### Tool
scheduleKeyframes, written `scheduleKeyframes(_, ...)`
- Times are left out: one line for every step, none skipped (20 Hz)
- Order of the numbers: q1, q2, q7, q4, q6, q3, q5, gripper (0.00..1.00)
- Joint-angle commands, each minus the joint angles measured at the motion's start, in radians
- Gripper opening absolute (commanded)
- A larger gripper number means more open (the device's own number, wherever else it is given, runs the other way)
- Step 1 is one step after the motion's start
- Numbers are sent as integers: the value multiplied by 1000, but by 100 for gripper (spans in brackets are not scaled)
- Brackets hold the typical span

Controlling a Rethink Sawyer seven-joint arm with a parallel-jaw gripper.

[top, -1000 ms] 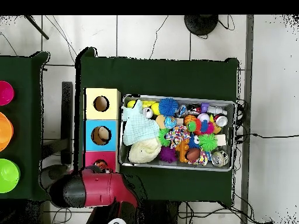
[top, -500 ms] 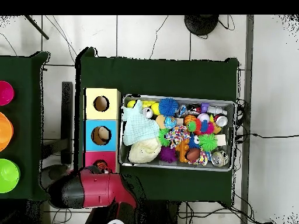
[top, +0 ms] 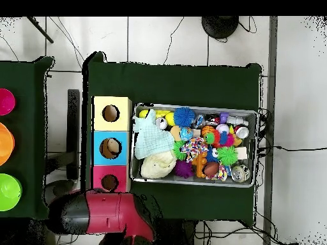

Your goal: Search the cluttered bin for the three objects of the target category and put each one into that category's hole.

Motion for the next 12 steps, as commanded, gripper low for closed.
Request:
scheduleKeyframes(-74, -80, 3, -98, 205, 7, -75, 100)
scheduleKeyframes(-87, -78, -9, -103, 206, 13, -81, 100)
scheduleKeyframes(-104, -74, -21, -105, 200, 20, -87, 100)
scheduleKeyframes(-121, -70, -33, -106, 194, 28, -92, 100)
scheduleKeyframes(-139, -62, -45, -113, 186, 37, -99, 100)
scheduleKeyframes(-157, -56, -58, -113, 176, 47, -103, 100)
scheduleKeyframes(-178, -50, -73, -114, 167, 58, -109, 100)
scheduleKeyframes(-197, -43, -88, -115, 156, 68, -115, 100)
scheduleKeyframes(-217, -37, -102, -112, 143, 77, -121, 100)
scheduleKeyframes(-238, -32, -116, -110, 129, 87, -127, 100)
scheduleKeyframes(-258, -25, -129, -106, 112, 96, -135, 100)
scheduleKeyframes(-278, -16, -138, -106, 98, 106, -143, 100)
